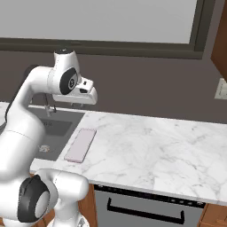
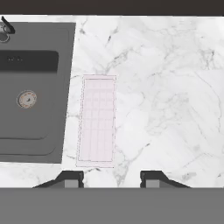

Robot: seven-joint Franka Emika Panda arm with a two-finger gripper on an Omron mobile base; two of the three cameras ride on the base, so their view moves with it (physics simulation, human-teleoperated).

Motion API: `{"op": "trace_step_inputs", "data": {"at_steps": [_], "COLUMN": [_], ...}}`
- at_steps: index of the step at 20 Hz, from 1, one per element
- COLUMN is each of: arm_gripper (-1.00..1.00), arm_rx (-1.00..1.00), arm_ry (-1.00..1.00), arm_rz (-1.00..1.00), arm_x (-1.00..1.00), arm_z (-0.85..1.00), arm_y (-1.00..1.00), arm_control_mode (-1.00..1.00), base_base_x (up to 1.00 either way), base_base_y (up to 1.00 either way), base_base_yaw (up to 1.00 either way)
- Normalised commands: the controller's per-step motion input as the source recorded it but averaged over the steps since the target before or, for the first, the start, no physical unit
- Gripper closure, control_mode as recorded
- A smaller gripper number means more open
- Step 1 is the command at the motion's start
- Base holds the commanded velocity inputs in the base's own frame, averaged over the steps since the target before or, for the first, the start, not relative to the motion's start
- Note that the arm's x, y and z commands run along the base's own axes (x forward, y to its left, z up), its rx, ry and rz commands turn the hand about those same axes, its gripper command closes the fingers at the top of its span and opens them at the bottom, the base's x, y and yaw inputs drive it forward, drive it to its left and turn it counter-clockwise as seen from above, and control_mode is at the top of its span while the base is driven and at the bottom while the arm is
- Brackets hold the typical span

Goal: The ice cube tray has been filled with water. Take the tray and place it in the freezer to make ice. Close the freezer door after placing the tray.

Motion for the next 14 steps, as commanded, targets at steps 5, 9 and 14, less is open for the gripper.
{"op": "trace_step_inputs", "data": {"at_steps": [5, 9, 14], "arm_gripper": [-1.00, -1.00, -1.00], "arm_rx": [0.00, 0.00, 0.00], "arm_ry": [0.00, 0.00, 0.00], "arm_rz": [0.00, 0.00, 0.00], "arm_x": [-0.15, -0.30, -0.41], "arm_z": [0.00, -0.11, -0.40], "arm_y": [0.00, 0.00, 0.00], "arm_control_mode": [-1.00, -1.00, -1.00], "base_base_x": [0.00, 0.00, 0.00], "base_base_y": [0.00, 0.00, 0.00], "base_base_yaw": [0.00, 0.00, 0.00]}}
